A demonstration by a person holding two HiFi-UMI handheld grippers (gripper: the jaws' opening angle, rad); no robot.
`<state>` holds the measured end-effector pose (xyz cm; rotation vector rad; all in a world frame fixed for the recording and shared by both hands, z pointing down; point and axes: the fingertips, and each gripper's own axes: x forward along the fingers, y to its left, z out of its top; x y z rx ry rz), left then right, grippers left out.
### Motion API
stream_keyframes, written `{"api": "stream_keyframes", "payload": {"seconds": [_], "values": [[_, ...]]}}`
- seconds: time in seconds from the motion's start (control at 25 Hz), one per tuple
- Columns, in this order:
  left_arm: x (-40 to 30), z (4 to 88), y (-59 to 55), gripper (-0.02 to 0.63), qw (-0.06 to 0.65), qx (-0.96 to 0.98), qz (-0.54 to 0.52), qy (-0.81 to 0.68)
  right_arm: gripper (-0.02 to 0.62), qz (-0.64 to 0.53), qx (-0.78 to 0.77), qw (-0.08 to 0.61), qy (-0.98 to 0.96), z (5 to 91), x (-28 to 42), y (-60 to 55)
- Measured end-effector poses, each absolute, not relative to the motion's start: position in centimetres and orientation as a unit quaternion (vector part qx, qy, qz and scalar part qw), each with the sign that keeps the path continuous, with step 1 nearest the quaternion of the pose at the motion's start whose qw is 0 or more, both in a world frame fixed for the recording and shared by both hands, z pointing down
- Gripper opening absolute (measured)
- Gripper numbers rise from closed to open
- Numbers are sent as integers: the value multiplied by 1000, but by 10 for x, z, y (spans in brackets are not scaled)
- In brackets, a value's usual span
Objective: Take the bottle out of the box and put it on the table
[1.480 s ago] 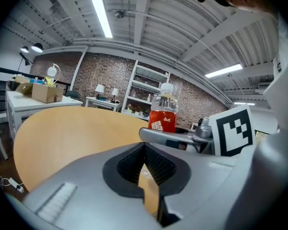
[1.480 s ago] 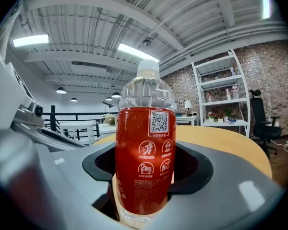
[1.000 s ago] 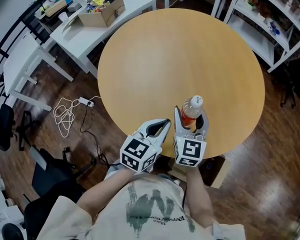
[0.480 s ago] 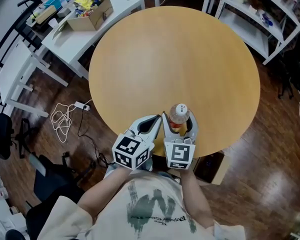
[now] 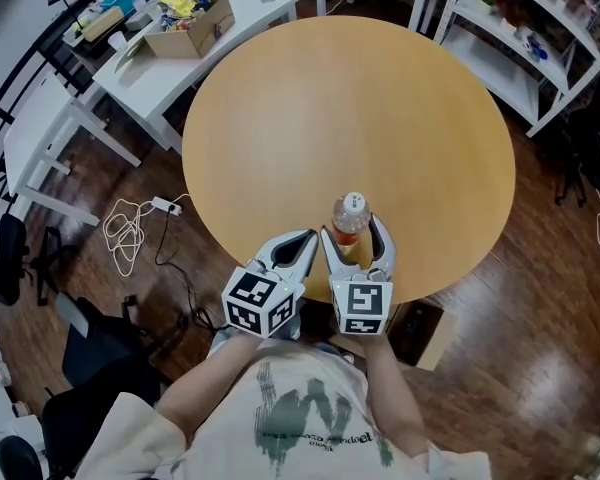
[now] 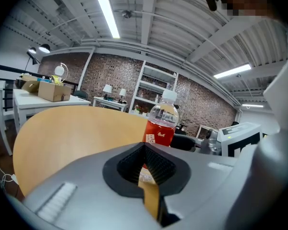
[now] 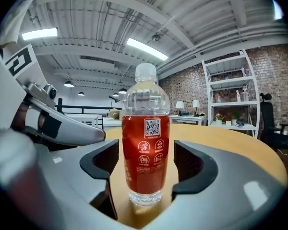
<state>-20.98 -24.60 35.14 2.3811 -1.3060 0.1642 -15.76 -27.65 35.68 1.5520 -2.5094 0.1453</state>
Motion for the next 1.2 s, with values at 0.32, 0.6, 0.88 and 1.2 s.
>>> {"api": "stream_keyframes", "payload": {"seconds": [0.32,0.6,0.88,1.2], "values": [[-184,342,-212,-9,210,855,49,-471,300,45,521,105,-846,343,-135,-236],[-160,329,-178,-9,204,858,36,-470,134,27,537,104,-837,323,-105,-197],[-126,315,-143,-9,193,865,24,-462,7,33,531,94,-842,304,-78,-151],[-89,313,-95,-9,180,880,35,-437,-2,66,510,92,-852,306,-58,-101]]}}
